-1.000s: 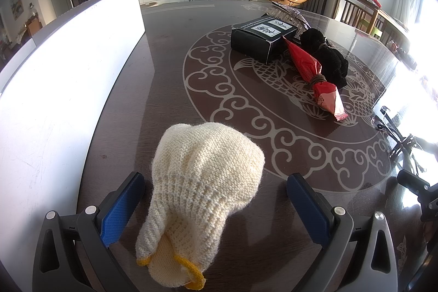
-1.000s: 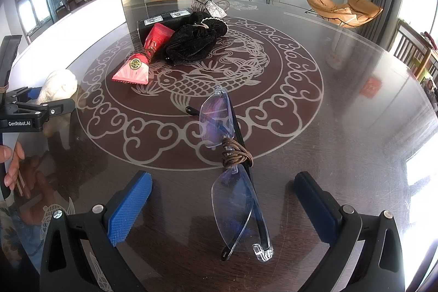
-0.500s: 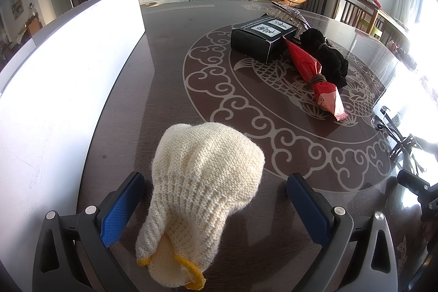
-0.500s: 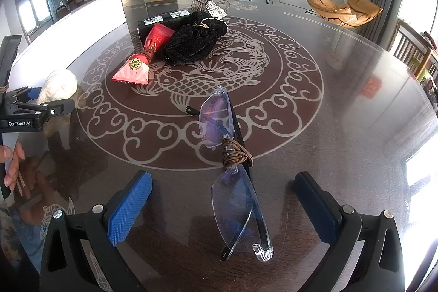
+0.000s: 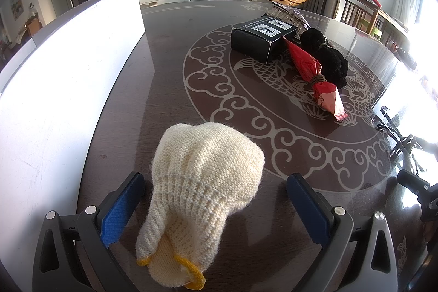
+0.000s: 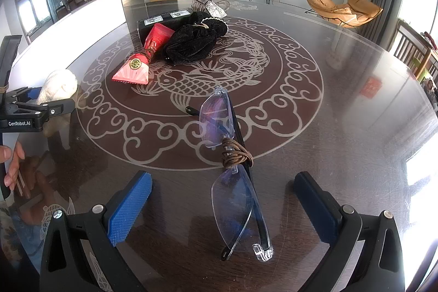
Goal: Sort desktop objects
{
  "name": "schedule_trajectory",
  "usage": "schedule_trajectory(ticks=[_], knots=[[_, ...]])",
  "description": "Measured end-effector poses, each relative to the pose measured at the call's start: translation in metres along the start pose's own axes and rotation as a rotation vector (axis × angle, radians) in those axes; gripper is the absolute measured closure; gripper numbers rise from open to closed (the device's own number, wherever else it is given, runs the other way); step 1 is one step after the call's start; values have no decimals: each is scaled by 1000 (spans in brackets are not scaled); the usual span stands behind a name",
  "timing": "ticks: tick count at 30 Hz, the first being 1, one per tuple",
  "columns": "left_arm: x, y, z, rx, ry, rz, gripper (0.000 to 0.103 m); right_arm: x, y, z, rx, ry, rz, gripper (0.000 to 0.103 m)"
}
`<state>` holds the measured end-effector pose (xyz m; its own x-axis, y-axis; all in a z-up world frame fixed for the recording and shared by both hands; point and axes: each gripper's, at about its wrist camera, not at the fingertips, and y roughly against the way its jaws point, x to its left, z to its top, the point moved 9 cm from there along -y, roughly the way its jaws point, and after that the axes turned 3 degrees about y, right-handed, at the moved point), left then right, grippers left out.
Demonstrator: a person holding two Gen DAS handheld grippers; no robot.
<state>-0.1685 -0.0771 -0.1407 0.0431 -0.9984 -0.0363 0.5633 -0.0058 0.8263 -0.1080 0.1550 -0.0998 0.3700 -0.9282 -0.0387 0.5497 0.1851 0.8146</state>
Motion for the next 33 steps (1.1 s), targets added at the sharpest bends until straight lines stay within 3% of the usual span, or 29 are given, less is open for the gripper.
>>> schedule_trajectory(ticks=[26,28,29,30,31,32,33], knots=[[0,-1,0,6,-3,0,0,2,1,0,1,1,0,0],[-2,1,-3,38,-37,-19,0,5,-1,0,41,35,25,0],[-5,1,-3,43,-62,-32,2,6,-4,3,77,57,46,0],[-9,5,-4,17,-81,-45,21,5,-4,4,102,56,75,2],[-10,9,-4,-4,-88,-51,31,3,-2,7,104,44,90,12],[-11,12,-4,-12,-90,-57,51,0,-1,10,104,30,100,26],[-11,13,-5,-11,-92,-66,53,-1,0,11,113,34,98,32]])
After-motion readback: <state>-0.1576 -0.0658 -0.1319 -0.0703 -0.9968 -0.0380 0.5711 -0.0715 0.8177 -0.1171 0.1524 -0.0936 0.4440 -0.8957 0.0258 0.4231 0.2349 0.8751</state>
